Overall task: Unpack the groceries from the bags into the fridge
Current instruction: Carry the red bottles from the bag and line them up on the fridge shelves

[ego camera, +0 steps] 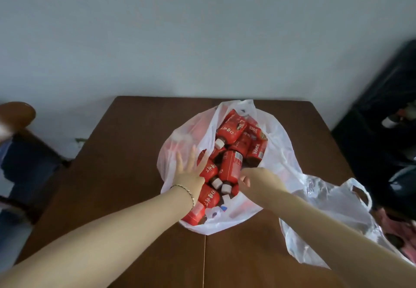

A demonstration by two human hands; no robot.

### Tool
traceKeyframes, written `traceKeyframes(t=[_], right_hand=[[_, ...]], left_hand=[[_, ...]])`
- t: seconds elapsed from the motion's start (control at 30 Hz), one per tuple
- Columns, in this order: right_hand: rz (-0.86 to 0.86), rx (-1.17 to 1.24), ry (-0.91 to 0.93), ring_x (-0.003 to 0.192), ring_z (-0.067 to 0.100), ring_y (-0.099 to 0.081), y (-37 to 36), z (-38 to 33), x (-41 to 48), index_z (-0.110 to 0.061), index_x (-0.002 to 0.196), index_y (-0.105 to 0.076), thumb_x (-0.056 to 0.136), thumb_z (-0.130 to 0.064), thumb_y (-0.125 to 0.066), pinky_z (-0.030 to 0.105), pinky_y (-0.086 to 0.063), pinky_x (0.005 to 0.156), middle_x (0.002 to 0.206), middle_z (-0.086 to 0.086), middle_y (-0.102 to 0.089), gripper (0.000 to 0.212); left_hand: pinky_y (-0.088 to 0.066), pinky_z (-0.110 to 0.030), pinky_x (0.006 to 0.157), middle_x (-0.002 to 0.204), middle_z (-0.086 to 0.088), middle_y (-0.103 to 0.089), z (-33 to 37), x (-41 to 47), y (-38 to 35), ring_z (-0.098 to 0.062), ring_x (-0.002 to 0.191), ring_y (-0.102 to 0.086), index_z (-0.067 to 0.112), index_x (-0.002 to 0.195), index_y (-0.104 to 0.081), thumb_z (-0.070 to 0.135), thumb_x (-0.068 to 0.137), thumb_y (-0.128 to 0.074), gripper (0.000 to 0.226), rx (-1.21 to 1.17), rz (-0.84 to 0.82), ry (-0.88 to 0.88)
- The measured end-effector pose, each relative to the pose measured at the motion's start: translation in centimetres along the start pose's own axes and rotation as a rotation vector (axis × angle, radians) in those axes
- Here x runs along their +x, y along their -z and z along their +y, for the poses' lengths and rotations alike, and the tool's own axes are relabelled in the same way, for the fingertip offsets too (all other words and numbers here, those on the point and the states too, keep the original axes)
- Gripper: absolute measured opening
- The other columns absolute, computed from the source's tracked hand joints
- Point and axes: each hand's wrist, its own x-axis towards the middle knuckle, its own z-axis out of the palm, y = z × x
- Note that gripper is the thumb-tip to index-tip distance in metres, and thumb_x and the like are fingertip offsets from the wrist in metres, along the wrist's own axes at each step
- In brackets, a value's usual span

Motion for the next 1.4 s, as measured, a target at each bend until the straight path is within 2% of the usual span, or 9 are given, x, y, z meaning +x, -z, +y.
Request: traceKeyframes(t=[0.1,0.17,0.47,0.8,0.93,1.1,1.23,1.33,1.4], right_hand=[[-0.093,0.024,0.015,0.092,0.023,-0.061,-1.5,-0.9,2.2,-0.016,0.098,-0.060,0.095,-0.026,-0.041,0.031,-0.051,0.082,0.099,0.004,-0.064,0.022],[-0.120,0.091,0.057,0.100,0.020,-0.059,-2.3,-1.9,3.5,-0.018,0.105,-0.062,0.095,-0.027,-0.042,0.031,-0.049,0.089,0.110,0.002,-0.061,0.024],[-0.298,0.126,0.035,0.095,0.023,-0.061,-9.7,-9.2,6.8,-0.015,0.107,-0.056,0.084,-0.065,-0.046,0.031,-0.047,0.075,0.103,0.003,-0.063,0.056],[-0.609,0.397,-0.227,0.118,0.024,-0.051,-9.1,-6.0,4.7,-0.005,0.135,-0.039,0.098,-0.038,-0.042,0.032,-0.042,0.094,0.121,0.010,-0.056,0.049],[-0.553,0.640,-0.399,0.091,0.020,-0.049,-10.6,-5.5,3.8,-0.005,0.132,-0.039,0.090,-0.026,-0.056,0.029,-0.039,0.078,0.121,0.014,-0.056,0.050],[-0.367,0.315,-0.111,0.099,0.014,-0.053,-11.3,-4.8,2.2,-0.016,0.121,-0.048,0.095,-0.041,-0.045,0.024,-0.042,0.083,0.110,-0.002,-0.057,0.036],[-0.267,0.563,-0.027,0.087,0.010,-0.055,-8.0,-4.3,2.8,-0.018,0.100,-0.052,0.082,-0.026,-0.067,0.017,-0.047,0.070,0.097,-0.004,-0.055,0.025],[-0.156,0.642,-0.039,0.078,0.008,-0.056,-5.9,-4.5,2.5,-0.021,0.096,-0.053,0.082,-0.035,-0.067,0.009,-0.043,0.061,0.092,-0.010,-0.057,0.024],[-0.065,0.648,0.015,0.073,0.007,-0.058,-5.1,-4.3,2.1,-0.020,0.092,-0.056,0.080,-0.036,-0.069,0.011,-0.044,0.061,0.085,-0.011,-0.059,0.024]], left_hand=[[-0.024,-0.057,0.111,0.155,-0.008,0.009,-3.1,1.8,-0.9,-0.046,0.140,-0.010,0.034,0.146,-0.020,0.028,0.096,-0.042,0.055,-0.391,0.005,0.231],[-0.044,-0.038,0.100,0.148,-0.009,-0.021,-5.5,2.6,-1.2,-0.033,0.128,-0.041,0.024,0.138,-0.038,0.015,0.095,-0.042,0.044,-0.616,0.056,0.246],[-0.037,-0.021,0.083,0.111,-0.012,-0.062,-7.0,3.6,-4.7,-0.025,0.108,-0.056,0.002,0.105,-0.067,-0.012,0.086,-0.040,0.036,-1.306,0.292,0.503],[-0.039,-0.025,0.092,0.122,-0.011,-0.059,-6.8,3.8,-5.7,-0.027,0.117,-0.052,0.005,0.116,-0.063,-0.003,0.093,-0.041,0.033,-1.348,0.244,0.540],[-0.040,-0.026,0.091,0.122,-0.015,-0.058,-6.2,3.8,-5.6,-0.030,0.115,-0.053,0.005,0.115,-0.064,-0.007,0.091,-0.042,0.035,-1.279,0.294,0.542],[-0.040,-0.024,0.089,0.122,-0.009,-0.055,-6.0,3.8,-5.8,-0.026,0.114,-0.052,0.008,0.118,-0.062,-0.002,0.093,-0.042,0.033,-1.230,0.265,0.545],[-0.043,-0.034,0.096,0.125,-0.013,-0.054,-6.3,3.7,-6.3,-0.031,0.119,-0.050,0.005,0.119,-0.060,-0.006,0.090,-0.045,0.035,-1.172,0.200,0.496],[-0.043,-0.042,0.098,0.134,-0.013,-0.046,-5.6,2.1,-5.1,-0.031,0.123,-0.043,0.013,0.116,-0.061,0.005,0.076,-0.065,0.041,-0.904,0.495,0.412],[-0.042,-0.036,0.099,0.131,-0.007,-0.046,-4.7,0.2,-3.9,-0.021,0.121,-0.043,0.018,0.113,-0.057,0.018,0.070,-0.066,0.044,-0.916,0.721,0.052]])
